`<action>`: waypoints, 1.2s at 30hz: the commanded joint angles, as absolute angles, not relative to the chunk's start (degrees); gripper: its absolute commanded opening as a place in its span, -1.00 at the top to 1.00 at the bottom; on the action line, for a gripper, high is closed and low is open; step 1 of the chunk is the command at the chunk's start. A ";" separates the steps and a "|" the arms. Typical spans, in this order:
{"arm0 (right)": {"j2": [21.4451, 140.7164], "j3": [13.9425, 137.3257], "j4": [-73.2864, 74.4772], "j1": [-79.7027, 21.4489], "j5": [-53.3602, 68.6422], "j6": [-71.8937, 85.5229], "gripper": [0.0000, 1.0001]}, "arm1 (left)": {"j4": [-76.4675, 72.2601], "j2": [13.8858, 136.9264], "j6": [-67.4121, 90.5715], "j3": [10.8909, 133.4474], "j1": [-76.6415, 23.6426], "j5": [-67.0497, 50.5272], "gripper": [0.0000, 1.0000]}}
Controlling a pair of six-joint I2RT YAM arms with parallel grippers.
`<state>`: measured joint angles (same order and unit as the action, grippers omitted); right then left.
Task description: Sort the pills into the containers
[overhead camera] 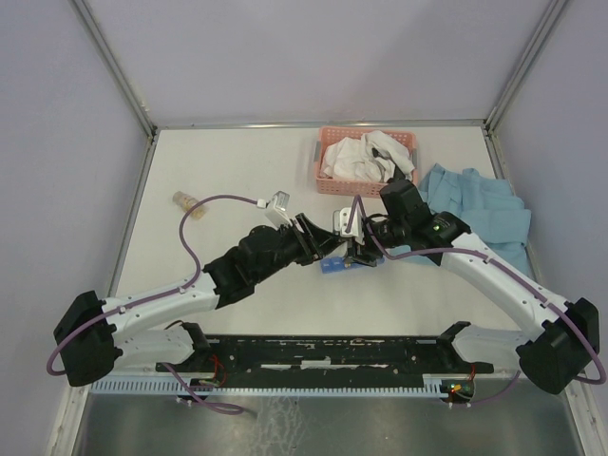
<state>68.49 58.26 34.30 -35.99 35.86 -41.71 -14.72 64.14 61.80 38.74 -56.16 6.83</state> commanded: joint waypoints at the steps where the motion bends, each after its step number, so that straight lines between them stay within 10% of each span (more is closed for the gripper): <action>1: 68.90 59.31 32.56 -36.23 35.35 -41.29 0.99 | -14.55 64.29 63.17 41.91 -56.79 5.65 -0.16; 13: 69.97 59.90 32.43 -36.25 33.59 -40.11 0.99 | -13.67 64.44 62.76 42.18 -56.88 3.73 0.00; 22: 73.41 63.90 38.09 -34.79 43.34 -37.36 0.99 | -17.46 65.30 46.22 42.10 -56.91 -2.61 0.77; 29: 80.25 69.52 48.28 -28.94 61.44 -36.69 0.99 | -18.66 63.21 29.67 39.54 -56.79 -6.79 0.85; 31: 81.05 70.18 49.62 -28.87 61.45 -37.72 0.99 | -18.86 62.62 30.69 39.78 -56.80 -5.63 0.72; 36: 78.98 67.72 45.88 -29.15 57.51 -37.11 0.99 | -13.38 59.80 36.58 41.97 -56.71 3.45 -0.76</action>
<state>80.73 66.65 47.59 -28.93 55.72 -38.06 -14.87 63.05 37.47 39.42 -56.05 -0.19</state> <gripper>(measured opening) 0.597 0.711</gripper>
